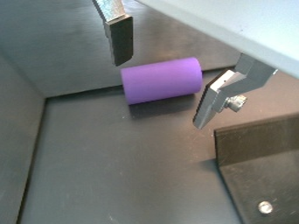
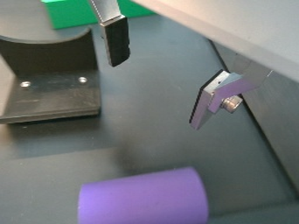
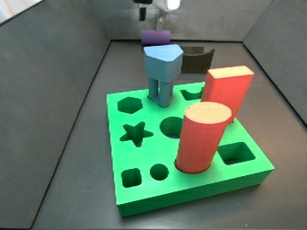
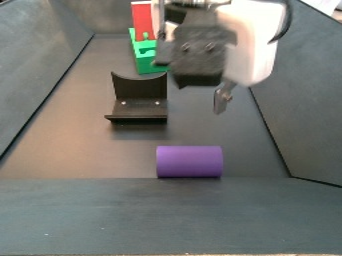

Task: Pick up the round object. Move up. Place the round object on the fixture. Regrasp the round object. Move to above the board. Insert the round object.
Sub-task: Pick up the round object.

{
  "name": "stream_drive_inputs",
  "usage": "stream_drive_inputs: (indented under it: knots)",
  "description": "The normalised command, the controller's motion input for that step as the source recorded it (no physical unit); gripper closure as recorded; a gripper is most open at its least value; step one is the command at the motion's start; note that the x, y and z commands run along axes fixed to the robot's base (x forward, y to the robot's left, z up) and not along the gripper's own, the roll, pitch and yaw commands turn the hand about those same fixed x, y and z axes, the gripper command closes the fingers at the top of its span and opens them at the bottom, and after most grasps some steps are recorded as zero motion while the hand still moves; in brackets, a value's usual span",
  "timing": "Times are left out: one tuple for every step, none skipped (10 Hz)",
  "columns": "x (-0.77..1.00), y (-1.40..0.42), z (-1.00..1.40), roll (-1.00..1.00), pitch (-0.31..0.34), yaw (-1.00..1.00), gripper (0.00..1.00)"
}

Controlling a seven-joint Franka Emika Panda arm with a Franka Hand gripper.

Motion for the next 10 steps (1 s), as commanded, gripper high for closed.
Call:
stream_drive_inputs:
  knots:
    - [0.09, 0.22, -0.31, 0.02, 0.113, -0.82, 0.00]
    - [0.09, 0.22, -0.31, 0.02, 0.114, -0.81, 0.00]
    - [-0.10, 0.00, 0.00, 0.02, -0.031, 0.06, 0.00]
    - [0.17, 0.46, -0.19, 0.00, 0.009, -0.23, 0.00]
    - [0.25, 0.51, -0.30, 0.01, 0.051, -0.47, 0.00]
    - [0.16, 0.49, -0.28, 0.01, 0.054, -0.50, 0.00]
    - [0.02, 0.53, -0.19, 0.00, 0.000, -0.45, 0.00]
    - [0.00, 0.16, -0.17, 0.00, -0.017, 0.00, 0.00]
    - [-0.09, 0.31, -0.58, 0.06, -0.076, -0.33, 0.00]
    - [-0.22, 0.26, -0.80, 0.00, -0.153, -0.52, 0.00]
